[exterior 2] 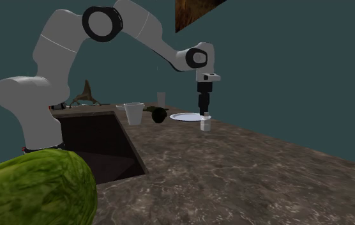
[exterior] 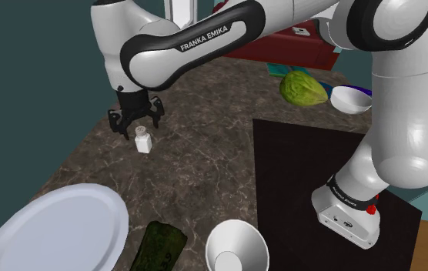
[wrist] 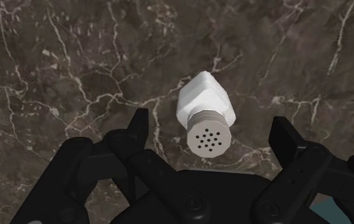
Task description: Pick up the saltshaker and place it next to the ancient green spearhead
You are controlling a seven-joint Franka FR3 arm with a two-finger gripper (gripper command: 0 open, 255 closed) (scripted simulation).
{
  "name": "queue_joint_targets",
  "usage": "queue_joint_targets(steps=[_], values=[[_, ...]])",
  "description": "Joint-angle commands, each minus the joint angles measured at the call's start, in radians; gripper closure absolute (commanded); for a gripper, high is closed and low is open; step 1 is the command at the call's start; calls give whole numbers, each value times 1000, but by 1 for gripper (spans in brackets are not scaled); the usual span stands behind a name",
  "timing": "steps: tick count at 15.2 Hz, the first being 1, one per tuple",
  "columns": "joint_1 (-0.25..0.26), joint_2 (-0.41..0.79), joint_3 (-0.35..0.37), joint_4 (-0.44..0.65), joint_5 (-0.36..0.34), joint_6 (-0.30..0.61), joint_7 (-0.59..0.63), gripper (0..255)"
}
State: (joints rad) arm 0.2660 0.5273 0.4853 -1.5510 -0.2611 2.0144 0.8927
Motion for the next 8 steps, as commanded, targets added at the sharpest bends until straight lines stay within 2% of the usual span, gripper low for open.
queue_joint_targets(steps=[1,6,7,8], values=[[0,0,0,-4,0,4,1,0],[0,0,0,-4,0,4,1,0],[0,0,0,-4,0,4,1,255],[0,0,0,-4,0,4,1,255]])
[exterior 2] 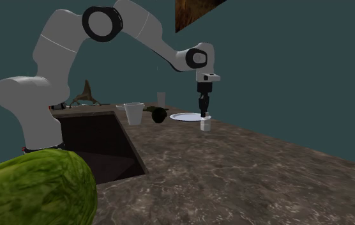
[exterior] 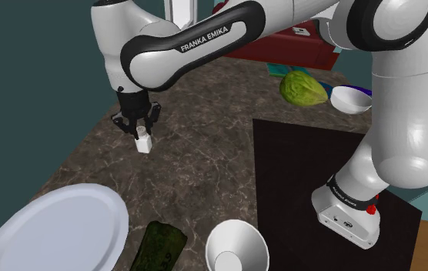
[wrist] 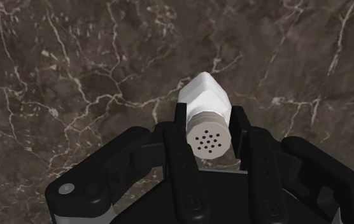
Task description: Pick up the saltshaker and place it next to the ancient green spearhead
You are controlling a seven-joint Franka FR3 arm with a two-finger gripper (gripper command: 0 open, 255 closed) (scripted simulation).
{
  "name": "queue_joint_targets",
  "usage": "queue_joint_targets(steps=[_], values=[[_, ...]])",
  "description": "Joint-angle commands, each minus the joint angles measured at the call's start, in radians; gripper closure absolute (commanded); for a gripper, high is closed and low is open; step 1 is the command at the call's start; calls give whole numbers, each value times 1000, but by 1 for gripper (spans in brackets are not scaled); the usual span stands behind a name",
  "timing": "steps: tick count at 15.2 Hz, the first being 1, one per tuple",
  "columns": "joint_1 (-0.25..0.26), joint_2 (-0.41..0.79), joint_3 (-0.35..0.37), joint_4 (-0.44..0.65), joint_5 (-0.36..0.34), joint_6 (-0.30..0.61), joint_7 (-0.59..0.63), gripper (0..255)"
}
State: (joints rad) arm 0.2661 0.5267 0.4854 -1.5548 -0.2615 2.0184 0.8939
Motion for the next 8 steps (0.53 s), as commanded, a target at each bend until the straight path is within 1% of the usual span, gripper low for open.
queue_joint_targets(steps=[1,8], values=[[0,0,0,0,0,0,0,255],[0,0,0,0,0,0,0,255]])
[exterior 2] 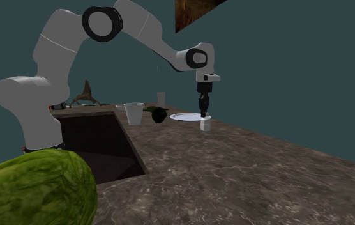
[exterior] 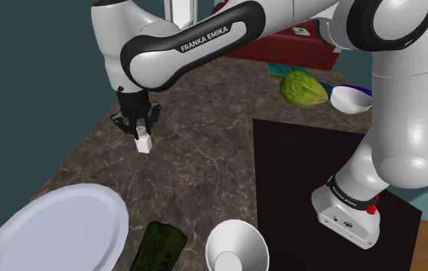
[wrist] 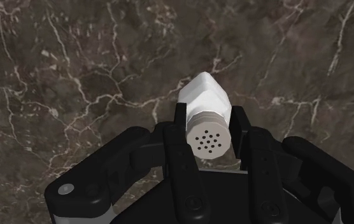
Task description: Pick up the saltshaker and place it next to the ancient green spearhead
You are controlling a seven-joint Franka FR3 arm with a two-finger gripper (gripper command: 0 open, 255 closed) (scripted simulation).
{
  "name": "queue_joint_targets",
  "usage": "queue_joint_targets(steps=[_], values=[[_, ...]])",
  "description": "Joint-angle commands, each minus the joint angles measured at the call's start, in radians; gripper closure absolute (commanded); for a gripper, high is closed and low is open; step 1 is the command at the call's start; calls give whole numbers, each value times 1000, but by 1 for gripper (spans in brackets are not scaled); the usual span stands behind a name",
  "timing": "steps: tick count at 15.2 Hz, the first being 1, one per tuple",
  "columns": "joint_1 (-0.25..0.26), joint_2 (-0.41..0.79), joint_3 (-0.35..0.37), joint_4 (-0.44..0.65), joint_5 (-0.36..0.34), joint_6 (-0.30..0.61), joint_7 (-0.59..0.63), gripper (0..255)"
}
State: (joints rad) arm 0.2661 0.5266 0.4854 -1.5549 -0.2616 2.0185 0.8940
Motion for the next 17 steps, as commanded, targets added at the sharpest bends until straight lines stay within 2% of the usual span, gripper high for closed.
queue_joint_targets(steps=[1,17], values=[[0,-5,2,6,3,-11,-2,255],[5,-53,19,153,34,-199,-25,255]])
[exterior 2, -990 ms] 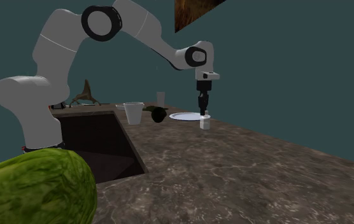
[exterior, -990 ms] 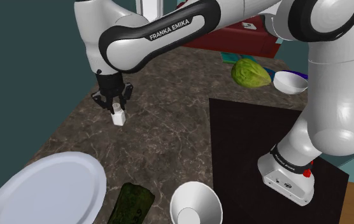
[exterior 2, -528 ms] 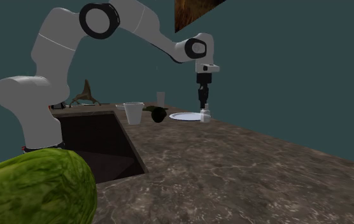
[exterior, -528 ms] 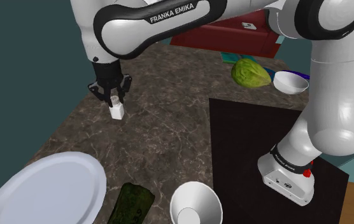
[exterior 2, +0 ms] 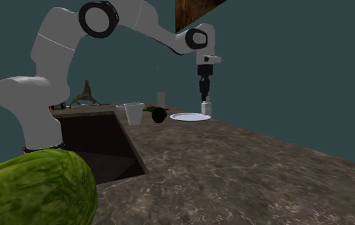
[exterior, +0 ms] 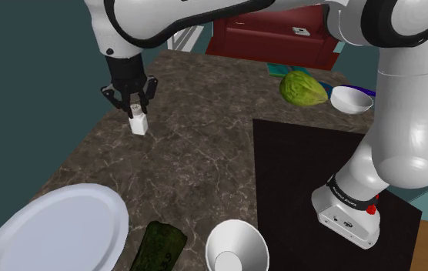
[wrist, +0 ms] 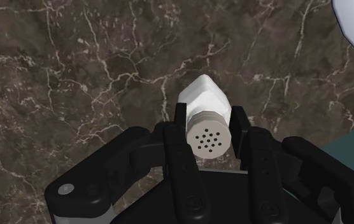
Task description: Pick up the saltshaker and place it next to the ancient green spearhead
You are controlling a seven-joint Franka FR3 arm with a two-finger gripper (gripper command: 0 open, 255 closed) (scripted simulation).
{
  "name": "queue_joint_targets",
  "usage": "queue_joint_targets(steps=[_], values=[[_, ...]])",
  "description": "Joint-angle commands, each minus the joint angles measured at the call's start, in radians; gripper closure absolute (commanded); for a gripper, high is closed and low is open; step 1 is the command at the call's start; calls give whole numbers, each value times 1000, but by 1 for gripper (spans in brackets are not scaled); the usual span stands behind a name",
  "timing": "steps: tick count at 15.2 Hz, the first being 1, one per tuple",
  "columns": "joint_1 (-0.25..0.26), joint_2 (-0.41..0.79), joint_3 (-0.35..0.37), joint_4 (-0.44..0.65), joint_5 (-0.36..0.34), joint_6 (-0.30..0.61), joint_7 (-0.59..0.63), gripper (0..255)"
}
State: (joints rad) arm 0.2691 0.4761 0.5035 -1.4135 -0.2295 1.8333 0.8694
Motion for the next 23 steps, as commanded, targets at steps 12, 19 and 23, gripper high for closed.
queue_joint_targets(steps=[12,19,23], values=[[27,3,6,185,3,-179,-10,255],[35,-103,37,66,41,-162,48,255],[48,-196,67,-62,79,-120,107,255]])
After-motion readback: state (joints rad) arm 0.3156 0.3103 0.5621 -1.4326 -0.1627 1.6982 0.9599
